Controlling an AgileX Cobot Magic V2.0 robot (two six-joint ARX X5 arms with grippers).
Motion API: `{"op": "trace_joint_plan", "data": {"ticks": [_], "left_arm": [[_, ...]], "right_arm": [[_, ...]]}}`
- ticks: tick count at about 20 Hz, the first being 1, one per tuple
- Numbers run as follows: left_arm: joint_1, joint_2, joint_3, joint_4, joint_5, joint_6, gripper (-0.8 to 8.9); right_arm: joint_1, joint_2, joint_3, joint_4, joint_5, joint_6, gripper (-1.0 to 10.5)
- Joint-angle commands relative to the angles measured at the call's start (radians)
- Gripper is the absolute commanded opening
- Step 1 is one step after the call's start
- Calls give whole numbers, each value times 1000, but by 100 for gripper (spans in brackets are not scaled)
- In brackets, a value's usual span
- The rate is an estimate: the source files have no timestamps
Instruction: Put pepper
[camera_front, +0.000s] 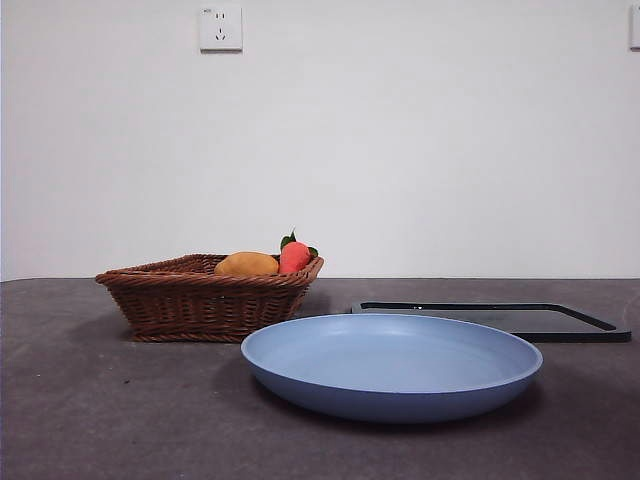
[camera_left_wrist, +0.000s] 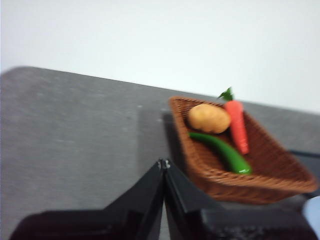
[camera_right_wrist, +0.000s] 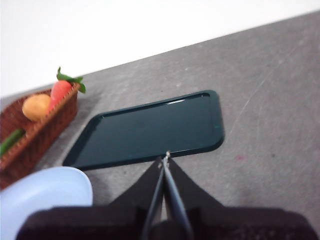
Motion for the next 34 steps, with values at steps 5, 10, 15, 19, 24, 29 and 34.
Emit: {"op": "trace_joint_plan", "data": {"ticks": [5, 10, 15, 19, 24, 29, 34], "left_arm": [[3, -2, 13, 5, 150, -196, 6], [3, 35, 101, -93, 183, -213, 7], [3, 120, 228, -158, 216, -199, 7], [3, 223, 350, -222, 292, -134, 7], [2, 356, 518, -393, 369, 22, 7], [-4, 469, 670, -587, 427, 161, 7], [-45, 563, 805, -783, 447, 271, 7]], "right_arm": [[1, -2, 40, 16, -28, 190, 3], [1, 39, 128, 10, -51, 195, 2], [2, 150, 257, -45, -65, 159, 2], [10, 273, 406, -157, -108, 86, 2], [36, 436, 620, -366, -159, -31, 2], [78, 593, 836, -630, -160, -182, 2], [121, 718, 986, -868, -160, -302, 3]]}}
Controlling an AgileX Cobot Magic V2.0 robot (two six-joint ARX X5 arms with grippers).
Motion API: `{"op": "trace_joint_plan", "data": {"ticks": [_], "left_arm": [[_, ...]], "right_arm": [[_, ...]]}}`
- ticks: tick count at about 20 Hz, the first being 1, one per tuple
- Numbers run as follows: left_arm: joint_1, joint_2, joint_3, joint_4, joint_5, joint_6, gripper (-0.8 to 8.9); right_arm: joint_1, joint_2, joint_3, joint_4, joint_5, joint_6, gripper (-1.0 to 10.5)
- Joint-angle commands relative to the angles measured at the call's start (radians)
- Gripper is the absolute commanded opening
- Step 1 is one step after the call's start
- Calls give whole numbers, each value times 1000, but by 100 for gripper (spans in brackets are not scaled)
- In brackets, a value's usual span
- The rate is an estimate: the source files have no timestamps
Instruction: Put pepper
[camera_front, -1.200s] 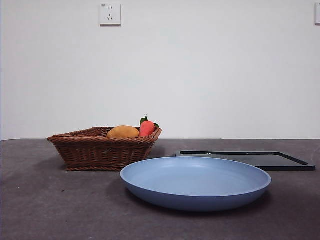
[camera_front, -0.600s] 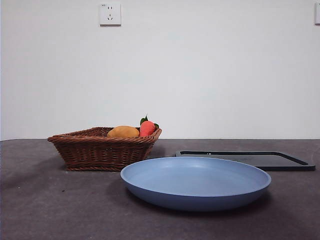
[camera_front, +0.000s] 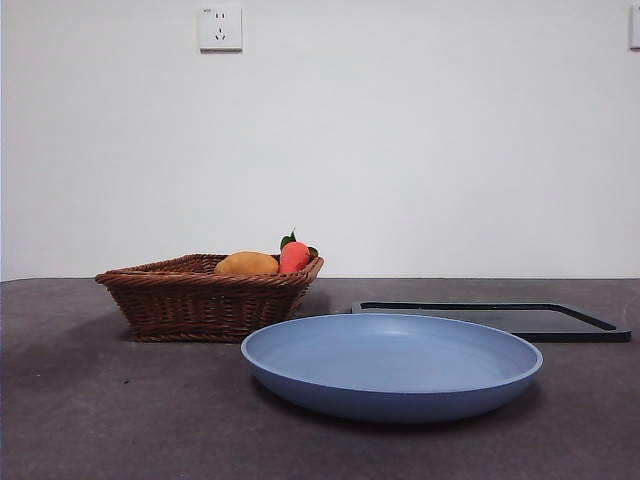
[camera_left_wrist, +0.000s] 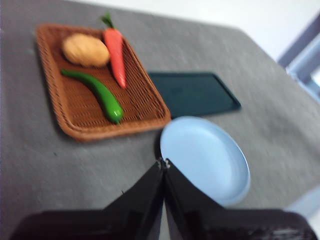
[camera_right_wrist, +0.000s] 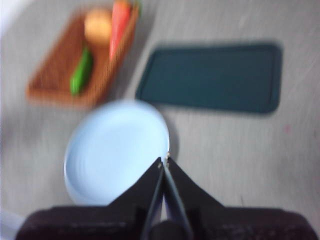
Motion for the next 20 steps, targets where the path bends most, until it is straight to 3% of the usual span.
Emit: {"op": "trace_joint_plan", "data": {"ticks": [1, 4, 8, 9, 11, 12, 16, 20], "left_arm": [[-31, 38, 68, -98, 10, 114, 7], [-61, 69, 99, -200, 5, 150, 6], [-63, 73, 99, -209, 8, 153, 22], [-63, 73, 99, -209, 8, 151, 87], [-63, 73, 99, -207, 8, 135, 333], [-63, 73, 99, -209, 11, 135, 409], [-64, 73, 99, -208, 11, 135, 416], [-64, 73, 99, -200, 12, 130, 416]], "right_arm": [[27, 49, 55, -109, -2, -108, 3], [64, 76, 60, -183, -1, -146, 3], [77, 81, 60, -177, -1, -148, 31], [77, 81, 60, -177, -1, -148, 81], [77, 81, 60, -177, -2, -130, 246], [77, 82, 60, -177, -2, -117, 316], [77, 108, 60, -179, -3, -96, 338], [83, 177, 60, -151, -75, -95, 338]]}}
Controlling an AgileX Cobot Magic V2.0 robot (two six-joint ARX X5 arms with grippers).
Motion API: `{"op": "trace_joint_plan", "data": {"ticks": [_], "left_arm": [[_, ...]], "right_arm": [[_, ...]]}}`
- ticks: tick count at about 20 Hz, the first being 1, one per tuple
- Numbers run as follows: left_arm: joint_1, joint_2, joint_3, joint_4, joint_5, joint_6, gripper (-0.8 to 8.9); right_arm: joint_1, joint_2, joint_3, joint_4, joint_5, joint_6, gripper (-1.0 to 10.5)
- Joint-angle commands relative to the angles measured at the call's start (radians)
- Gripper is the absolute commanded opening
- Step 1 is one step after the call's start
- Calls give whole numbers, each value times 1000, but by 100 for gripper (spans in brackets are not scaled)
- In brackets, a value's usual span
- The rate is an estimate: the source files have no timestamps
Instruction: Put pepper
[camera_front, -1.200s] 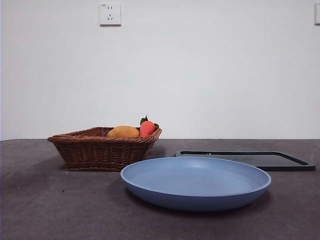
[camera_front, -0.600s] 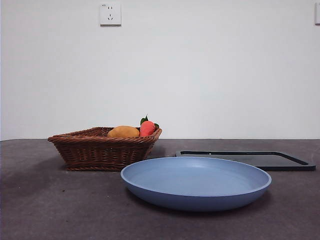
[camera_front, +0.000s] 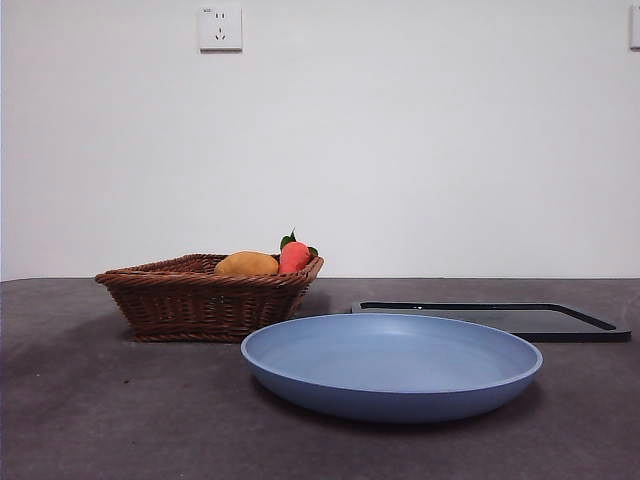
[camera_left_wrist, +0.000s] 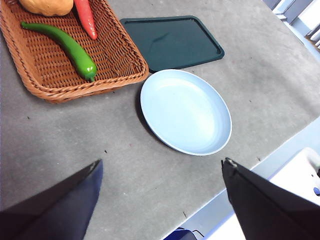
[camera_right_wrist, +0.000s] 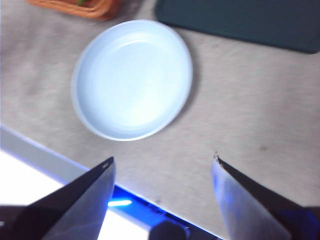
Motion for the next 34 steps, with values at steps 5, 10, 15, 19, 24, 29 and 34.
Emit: {"op": "trace_joint_plan", "data": {"ticks": [5, 10, 15, 19, 24, 29, 34], "left_arm": [[-2, 2, 15, 24, 29, -4, 416], [-2, 2, 15, 33, 27, -4, 416], [-2, 2, 15, 39, 27, -4, 416], [-2, 2, 15, 39, 26, -4, 416], [-2, 2, 15, 39, 23, -7, 416], [-2, 2, 15, 39, 23, -7, 416], [-2, 2, 15, 39, 23, -8, 416]], "right_arm": [[43, 183, 16, 157, -17, 49, 338], [81, 430, 16, 317, -16, 59, 337], [115, 643, 16, 423, -8, 58, 337], [139, 761, 16, 473, 39, 53, 336], [146, 843, 16, 500, 37, 47, 295], [153, 875, 16, 505, 36, 47, 243], [153, 880, 16, 506, 35, 48, 35]]}}
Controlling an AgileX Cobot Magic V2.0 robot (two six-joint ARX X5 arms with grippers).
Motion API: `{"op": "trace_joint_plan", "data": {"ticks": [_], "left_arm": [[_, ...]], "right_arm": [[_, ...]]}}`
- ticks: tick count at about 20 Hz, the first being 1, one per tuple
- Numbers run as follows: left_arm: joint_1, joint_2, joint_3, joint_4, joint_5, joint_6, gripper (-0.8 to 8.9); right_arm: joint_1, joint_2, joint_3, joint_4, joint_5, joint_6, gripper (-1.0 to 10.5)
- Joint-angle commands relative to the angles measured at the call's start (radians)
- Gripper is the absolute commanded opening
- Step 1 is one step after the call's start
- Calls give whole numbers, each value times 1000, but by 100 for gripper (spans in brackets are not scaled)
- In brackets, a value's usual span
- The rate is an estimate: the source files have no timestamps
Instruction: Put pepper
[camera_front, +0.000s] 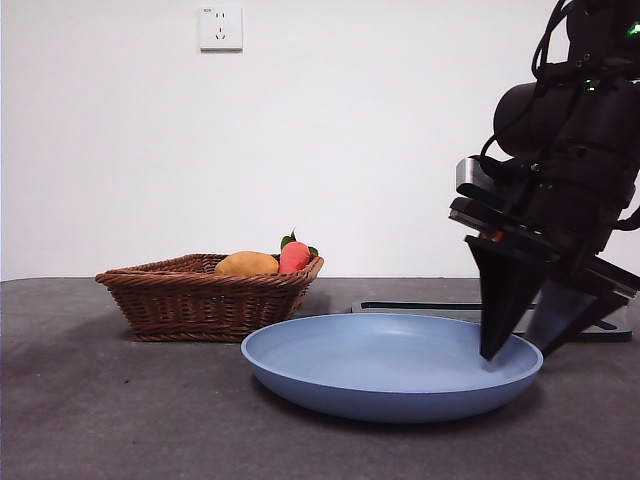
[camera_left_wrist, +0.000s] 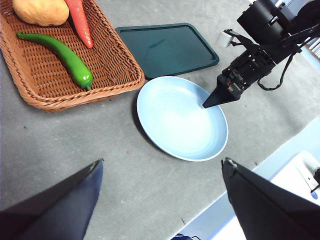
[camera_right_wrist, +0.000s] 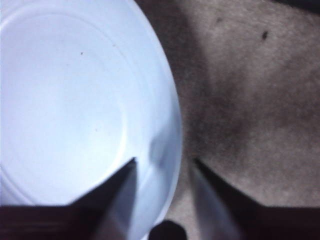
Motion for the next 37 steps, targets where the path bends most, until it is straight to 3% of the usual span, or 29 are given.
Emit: {"op": "trace_joint_plan", "data": {"ticks": [1, 10, 19, 22, 30, 37], "left_arm": [[-2, 2, 15, 12, 3, -5, 416], [-11, 37, 15, 80, -58, -88, 416], [-117, 233, 40, 266, -106, -184, 416], [-174, 328, 64, 323, -169, -190, 416], [-366, 796, 372, 354, -555, -213, 416], [-407, 1142, 601, 335, -646, -213, 416]], "right_arm": [[5, 19, 16, 7, -2, -4, 1], [1, -12, 16, -20, -1, 7, 5], [-31, -237, 16, -94, 0, 8, 5], [-61, -333, 16, -129, 3, 8, 5], [-229, -663, 16, -230, 3, 8, 5], [-281, -764, 16, -251, -1, 25, 5]]}}
